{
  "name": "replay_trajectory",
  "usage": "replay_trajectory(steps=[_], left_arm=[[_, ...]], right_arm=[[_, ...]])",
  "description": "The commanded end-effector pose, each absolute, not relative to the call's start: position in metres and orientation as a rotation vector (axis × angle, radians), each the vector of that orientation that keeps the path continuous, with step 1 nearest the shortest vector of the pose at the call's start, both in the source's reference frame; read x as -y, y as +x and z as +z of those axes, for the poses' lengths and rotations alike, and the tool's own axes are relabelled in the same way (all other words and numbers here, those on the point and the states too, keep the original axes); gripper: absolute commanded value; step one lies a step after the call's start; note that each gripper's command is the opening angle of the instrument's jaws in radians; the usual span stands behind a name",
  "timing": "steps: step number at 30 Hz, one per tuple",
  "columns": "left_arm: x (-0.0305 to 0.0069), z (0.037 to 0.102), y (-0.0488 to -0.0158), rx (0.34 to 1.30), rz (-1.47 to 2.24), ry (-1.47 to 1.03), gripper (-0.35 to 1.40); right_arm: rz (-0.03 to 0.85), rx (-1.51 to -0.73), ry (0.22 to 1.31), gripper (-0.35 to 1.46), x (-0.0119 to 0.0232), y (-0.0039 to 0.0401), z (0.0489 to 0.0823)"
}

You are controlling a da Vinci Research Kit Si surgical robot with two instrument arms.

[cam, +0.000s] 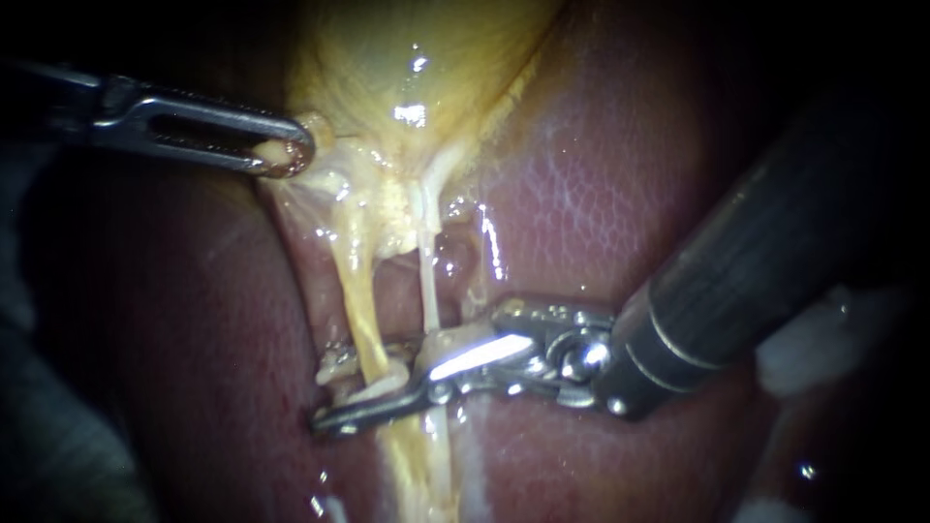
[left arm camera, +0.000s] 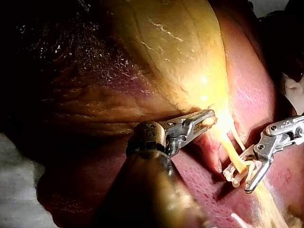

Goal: Clipping second clip left tube

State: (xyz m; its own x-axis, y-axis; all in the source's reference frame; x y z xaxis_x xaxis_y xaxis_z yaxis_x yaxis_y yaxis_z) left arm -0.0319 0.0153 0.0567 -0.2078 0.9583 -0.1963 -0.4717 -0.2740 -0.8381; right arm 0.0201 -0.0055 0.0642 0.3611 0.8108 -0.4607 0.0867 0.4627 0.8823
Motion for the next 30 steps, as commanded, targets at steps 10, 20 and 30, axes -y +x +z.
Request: replay_trajectory(steps=[10, 20, 30], left_arm=[[-0.0153, 0.0567, -0.0318, 0.786, 1.701, -0.900, -0.35], [-0.0153, 0.0567, -0.0318, 0.786, 1.701, -0.900, -0.35], [-0.0153, 0.0567, -0.0318, 0.786, 1.701, -0.900, -0.35]], right_arm=[[0.525, -1.146, 1.081, 0.46, 0.0060, 0.0203, 0.0612], [0.548, -1.146, 1.089, 0.29, 0.0048, 0.0199, 0.0601], [0.557, -1.145, 1.089, -0.05, 0.0046, 0.0197, 0.0602]])
